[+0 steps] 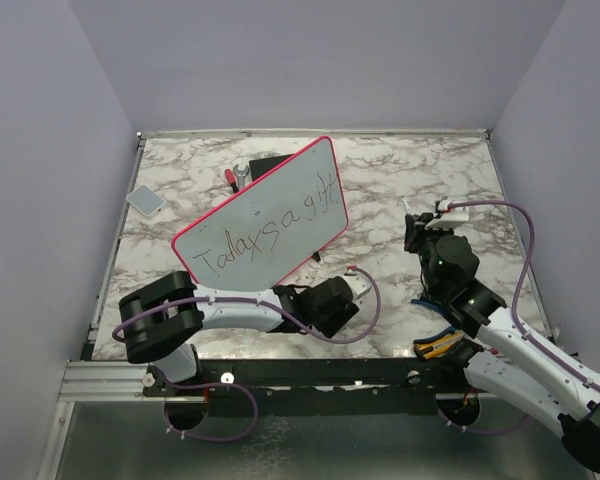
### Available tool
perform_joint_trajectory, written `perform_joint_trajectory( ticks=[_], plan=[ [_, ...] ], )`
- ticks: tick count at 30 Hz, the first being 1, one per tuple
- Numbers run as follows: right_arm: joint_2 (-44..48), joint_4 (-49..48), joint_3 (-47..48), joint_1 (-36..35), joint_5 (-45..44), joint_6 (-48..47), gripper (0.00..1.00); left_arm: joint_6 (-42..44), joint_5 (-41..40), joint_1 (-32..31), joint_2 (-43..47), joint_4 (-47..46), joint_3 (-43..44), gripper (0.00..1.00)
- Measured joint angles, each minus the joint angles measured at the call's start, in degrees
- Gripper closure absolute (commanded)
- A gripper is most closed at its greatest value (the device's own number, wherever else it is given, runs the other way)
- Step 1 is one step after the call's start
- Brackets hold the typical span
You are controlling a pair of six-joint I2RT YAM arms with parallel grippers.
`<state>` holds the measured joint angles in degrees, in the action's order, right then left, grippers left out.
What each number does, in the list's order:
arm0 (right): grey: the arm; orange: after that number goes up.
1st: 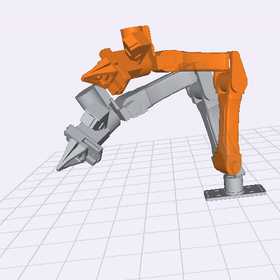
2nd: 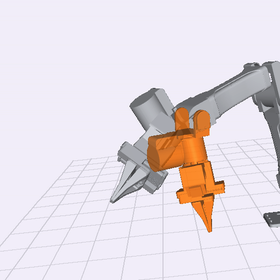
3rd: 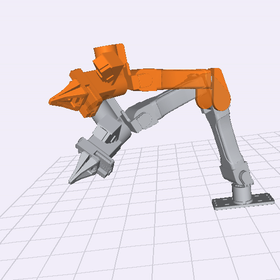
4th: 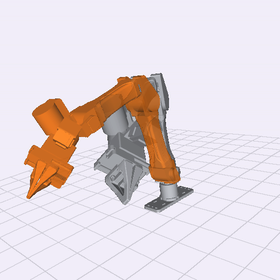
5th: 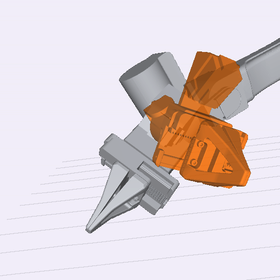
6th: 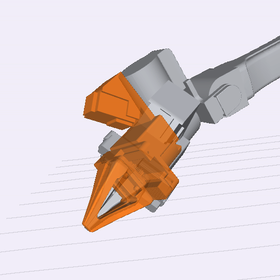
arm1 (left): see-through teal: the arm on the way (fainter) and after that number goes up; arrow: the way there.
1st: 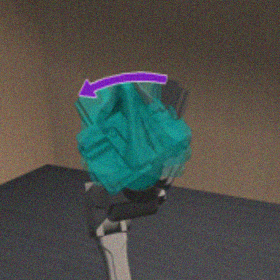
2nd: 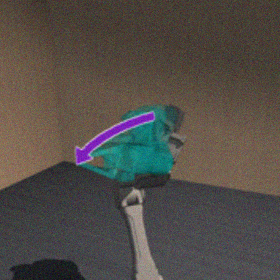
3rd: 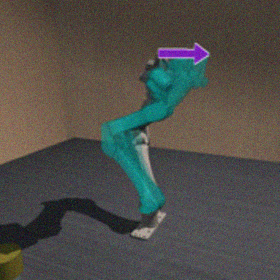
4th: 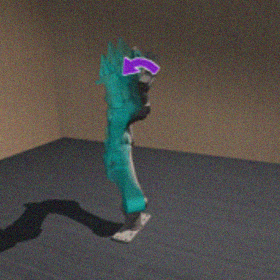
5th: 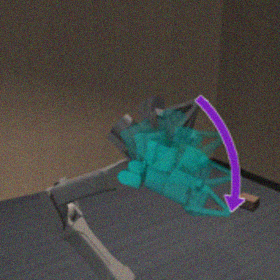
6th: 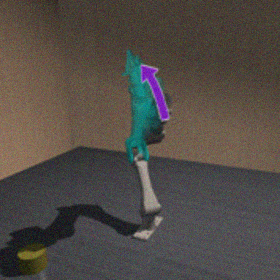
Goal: Write a sentence on the whiteboard
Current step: Close the whiteboard marker at the center of the board.
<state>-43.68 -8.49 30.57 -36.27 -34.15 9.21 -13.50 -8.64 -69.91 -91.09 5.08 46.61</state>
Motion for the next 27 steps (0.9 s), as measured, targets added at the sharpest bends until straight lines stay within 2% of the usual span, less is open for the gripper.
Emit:
perform_joint_trajectory(
  ticks=[3,20,27],
  plan=[
    [0.22,0.00,-0.07,0.00,-0.26,0.00,0.99,-0.24,-0.33,-0.50,-0.35,-0.07,-0.46,0.53],
    [1.03,0.00,-0.66,0.00,-0.76,0.02,1.00,-1.92,-2.21,-1.86,-1.05,-0.31,-0.70,0.57],
    [1.03,0.00,-0.66,0.00,-0.76,0.00,1.00,-3.43,-4.76,-1.86,-2.14,-1.53,-0.57,0.80]
  ],
)
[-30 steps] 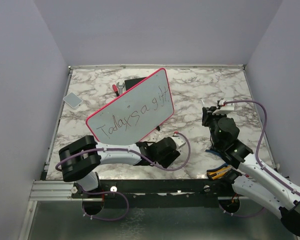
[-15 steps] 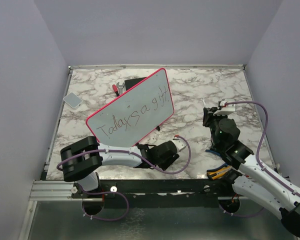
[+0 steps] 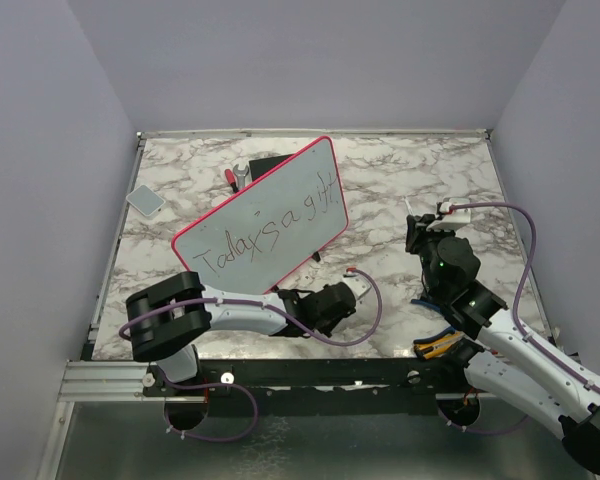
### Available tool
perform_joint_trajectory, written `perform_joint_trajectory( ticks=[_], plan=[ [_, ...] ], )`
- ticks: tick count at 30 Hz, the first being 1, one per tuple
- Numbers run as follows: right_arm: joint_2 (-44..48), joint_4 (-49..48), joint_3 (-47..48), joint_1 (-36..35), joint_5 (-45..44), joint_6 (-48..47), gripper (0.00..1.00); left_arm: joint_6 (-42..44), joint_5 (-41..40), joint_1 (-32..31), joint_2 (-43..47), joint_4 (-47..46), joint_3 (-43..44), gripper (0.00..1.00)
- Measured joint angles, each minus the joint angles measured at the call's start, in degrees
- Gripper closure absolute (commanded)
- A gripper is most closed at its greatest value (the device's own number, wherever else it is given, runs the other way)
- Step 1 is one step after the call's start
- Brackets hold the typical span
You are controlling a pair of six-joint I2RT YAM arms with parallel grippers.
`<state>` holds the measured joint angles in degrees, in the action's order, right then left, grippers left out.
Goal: Write a sentence on the whiteboard
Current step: Close the whiteboard marker at the center of the board.
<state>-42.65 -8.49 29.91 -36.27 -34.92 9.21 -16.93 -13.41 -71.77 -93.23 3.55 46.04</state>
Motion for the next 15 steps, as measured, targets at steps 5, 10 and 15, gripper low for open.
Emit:
perform_joint_trajectory(
  ticks=[5,10,15],
  plan=[
    [0.02,0.09,0.00,0.00,0.02,0.22,0.99,-0.39,-0.66,0.00,0.00,-0.22,0.00,0.99],
    [-0.04,2.19,0.17,0.00,0.63,1.27,0.99,0.37,-2.67,0.00,1.97,-0.33,0.00,1.00],
    [-1.27,8.48,3.50,0.00,3.89,4.35,0.99,2.69,-3.93,0.83,8.83,1.81,0.20,1.00]
  ],
)
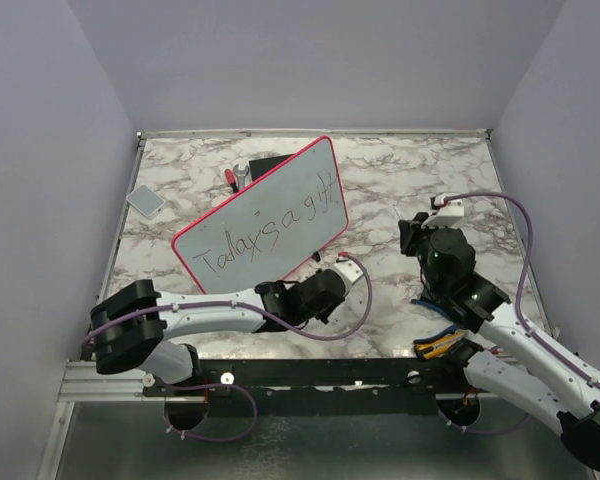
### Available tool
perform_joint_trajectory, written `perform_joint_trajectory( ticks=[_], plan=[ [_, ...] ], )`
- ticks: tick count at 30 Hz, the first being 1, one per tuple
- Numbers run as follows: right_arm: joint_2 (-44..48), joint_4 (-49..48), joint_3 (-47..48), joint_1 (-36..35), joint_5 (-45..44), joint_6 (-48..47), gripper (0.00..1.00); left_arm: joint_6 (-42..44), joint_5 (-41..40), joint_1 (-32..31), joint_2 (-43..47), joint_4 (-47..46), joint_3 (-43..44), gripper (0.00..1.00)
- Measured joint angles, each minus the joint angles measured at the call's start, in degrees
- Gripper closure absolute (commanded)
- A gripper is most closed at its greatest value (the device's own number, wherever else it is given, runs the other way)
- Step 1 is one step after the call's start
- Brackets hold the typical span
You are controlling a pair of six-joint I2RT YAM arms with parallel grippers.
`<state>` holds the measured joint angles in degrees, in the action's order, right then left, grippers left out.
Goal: Write a sentence on the whiteboard
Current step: Close the whiteboard marker at the center of the board.
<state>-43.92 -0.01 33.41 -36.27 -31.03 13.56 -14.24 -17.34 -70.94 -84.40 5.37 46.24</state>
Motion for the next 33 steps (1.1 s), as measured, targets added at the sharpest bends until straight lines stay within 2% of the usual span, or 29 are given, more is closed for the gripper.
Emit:
perform_joint_trajectory(
  ticks=[5,8,13,16,18,26,29,33],
  plan=[
    [-4.02,7.15,4.79,0.35,4.48,3.93,0.99,2.95,0.52,3.82,6.38,4.28,3.08,1.00],
    [-6.32,10.60,6.62,2.60,10.10,5.46,0.99,5.68,3.17,7.02,10.10,6.45,4.85,1.00],
    [-6.75,14.71,7.80,15.80,27.21,6.69,0.99,11.30,10.62,10.97,18.12,8.52,4.31,1.00],
    [-5.55,16.31,7.78,24.65,40.81,7.13,0.99,14.08,15.04,11.30,22.86,9.16,2.58,1.00],
    [-4.79,16.59,7.78,28.11,50.01,7.54,0.99,15.63,17.97,11.30,25.31,9.62,0.96,1.00],
    [-8.33,14.67,7.43,29.00,83.47,9.51,0.99,18.56,24.72,11.30,28.76,11.13,-2.89,1.00],
    [-10.32,14.60,7.26,28.70,90.38,10.05,0.99,18.75,26.32,11.30,28.76,11.21,-2.91,1.00],
    [-11.28,14.69,7.26,26.88,94.33,9.97,0.99,18.86,27.39,11.30,28.76,11.23,-2.91,1.00]
  ],
)
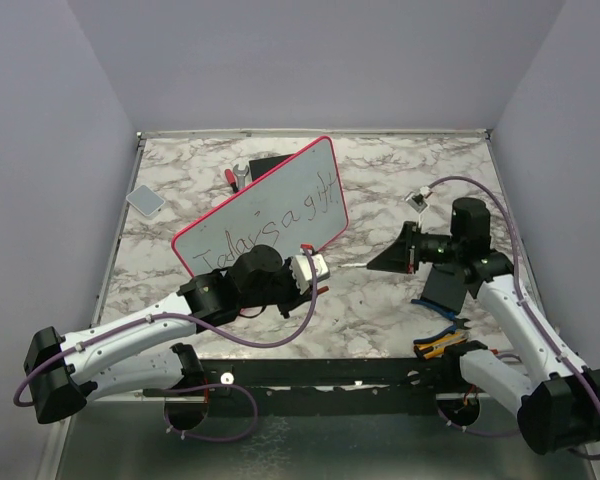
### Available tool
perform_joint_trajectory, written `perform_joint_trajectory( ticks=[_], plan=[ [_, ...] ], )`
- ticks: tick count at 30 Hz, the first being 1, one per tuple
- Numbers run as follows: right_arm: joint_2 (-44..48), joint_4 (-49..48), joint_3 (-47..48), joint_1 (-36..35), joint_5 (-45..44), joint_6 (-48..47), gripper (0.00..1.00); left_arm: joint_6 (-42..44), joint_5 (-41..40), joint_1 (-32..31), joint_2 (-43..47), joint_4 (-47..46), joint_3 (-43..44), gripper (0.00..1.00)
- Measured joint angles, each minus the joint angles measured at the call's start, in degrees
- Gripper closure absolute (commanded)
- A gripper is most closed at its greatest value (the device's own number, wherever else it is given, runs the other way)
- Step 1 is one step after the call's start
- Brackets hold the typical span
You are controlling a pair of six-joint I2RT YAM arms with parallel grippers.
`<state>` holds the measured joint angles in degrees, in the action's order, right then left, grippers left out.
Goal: Write a sentence on the whiteboard
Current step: Close the whiteboard marker at the center of the board.
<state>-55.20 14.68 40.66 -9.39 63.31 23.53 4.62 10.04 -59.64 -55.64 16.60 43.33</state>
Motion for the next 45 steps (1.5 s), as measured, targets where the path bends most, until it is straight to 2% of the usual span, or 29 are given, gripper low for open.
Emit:
perform_joint_trajectory(
  ticks=[16,45],
  plan=[
    [-3.69,6.10,0.26,-5.99,0.66,-3.58,0.99,0.44,0.02,0.00,0.02,0.02,-0.02,1.00],
    [-4.37,6.47,0.52,-7.93,0.79,-4.15,0.99,0.59,0.33,0.00,0.02,0.02,-0.02,1.00]
  ],
)
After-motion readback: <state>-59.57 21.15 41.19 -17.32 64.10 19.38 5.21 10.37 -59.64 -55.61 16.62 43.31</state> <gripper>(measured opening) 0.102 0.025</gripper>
